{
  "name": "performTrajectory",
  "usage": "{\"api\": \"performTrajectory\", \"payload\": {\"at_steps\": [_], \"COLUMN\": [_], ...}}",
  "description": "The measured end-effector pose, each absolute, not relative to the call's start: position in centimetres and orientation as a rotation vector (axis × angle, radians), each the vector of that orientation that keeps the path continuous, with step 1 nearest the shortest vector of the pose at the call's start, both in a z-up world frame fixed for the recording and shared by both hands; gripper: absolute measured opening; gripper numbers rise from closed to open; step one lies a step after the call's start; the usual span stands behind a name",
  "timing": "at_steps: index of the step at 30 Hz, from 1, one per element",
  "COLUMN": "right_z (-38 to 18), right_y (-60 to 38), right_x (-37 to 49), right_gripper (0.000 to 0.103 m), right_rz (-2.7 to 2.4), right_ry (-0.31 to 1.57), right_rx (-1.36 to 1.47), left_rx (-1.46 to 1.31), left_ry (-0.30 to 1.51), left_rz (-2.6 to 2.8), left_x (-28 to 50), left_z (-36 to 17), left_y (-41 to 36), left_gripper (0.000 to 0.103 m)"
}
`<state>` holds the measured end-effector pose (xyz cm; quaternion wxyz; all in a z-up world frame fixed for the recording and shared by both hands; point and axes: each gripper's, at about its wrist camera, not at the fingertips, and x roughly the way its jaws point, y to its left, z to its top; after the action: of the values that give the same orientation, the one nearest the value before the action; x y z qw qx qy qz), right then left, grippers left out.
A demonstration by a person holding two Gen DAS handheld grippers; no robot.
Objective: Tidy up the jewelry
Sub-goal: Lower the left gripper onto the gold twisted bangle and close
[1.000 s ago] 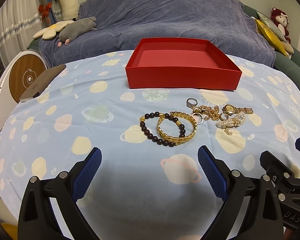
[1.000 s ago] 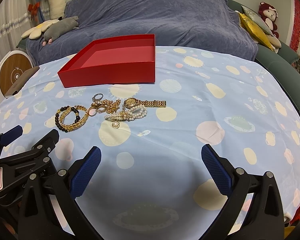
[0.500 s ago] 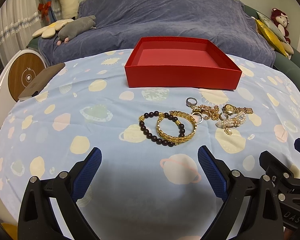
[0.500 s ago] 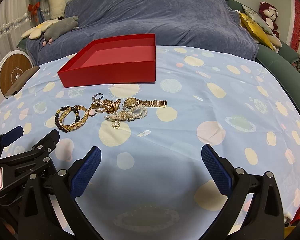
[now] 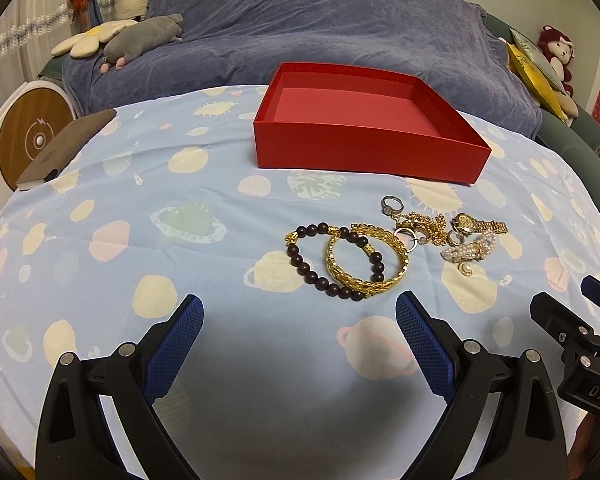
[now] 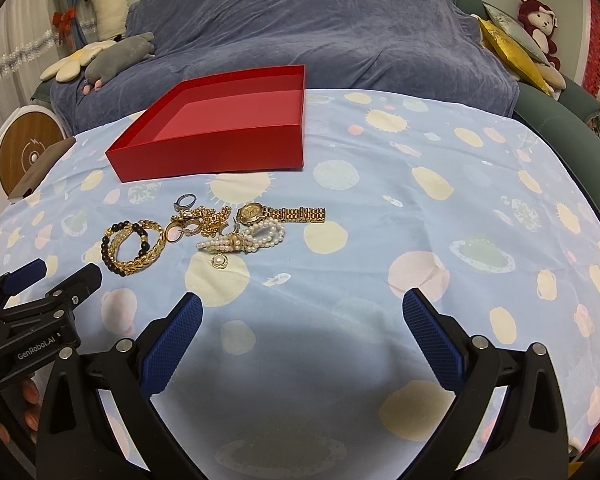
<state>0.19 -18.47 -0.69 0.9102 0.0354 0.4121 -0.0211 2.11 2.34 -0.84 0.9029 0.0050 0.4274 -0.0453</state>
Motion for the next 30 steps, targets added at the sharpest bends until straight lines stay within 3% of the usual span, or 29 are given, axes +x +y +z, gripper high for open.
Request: {"api": "performTrajectory", "payload": {"at_steps": [4,18,23,25,27,30], "right_z": [-0.9,-1.0,-0.8,-0.8,-1.0,-1.1], "right_y": [-18.6,-18.8,-18.7,-18.6,-18.6,-18.7], "right_x": [0.4,0.9,1.0,1.0,1.1,1.2], "right_gripper": [0.098,0.098,0.098,0.098,0.098,0.098], "right_rz": [-0.033,-0.001,0.008,0.008,0.007,0.008], "right_ry": [0.858,0.875,0.874,0.875,0.88,0.883], "right_rx": [0.066,0.095,0.1,0.093,0.093,0.096], "left_rx": [-0.001,0.073,0.073,0.059,0.063,0.049], "left_ry": [0.907,0.927,0.93,0.928,0.926,0.922], "left_rz": [-0.133,-0.183,-0.19,-0.208,-0.214,-0.233], "left_x": [2.8,5.0,5.5,5.6,5.5,5.2], "left_z": [-1.3,-2.6,-3.0,-2.8,-2.8,-2.4], "left_y": [2.7,-1.2,-1.2,-1.1,-1.1,-1.0], "left_gripper": [0.079,0.08,0.063,0.049,0.045,0.027]}}
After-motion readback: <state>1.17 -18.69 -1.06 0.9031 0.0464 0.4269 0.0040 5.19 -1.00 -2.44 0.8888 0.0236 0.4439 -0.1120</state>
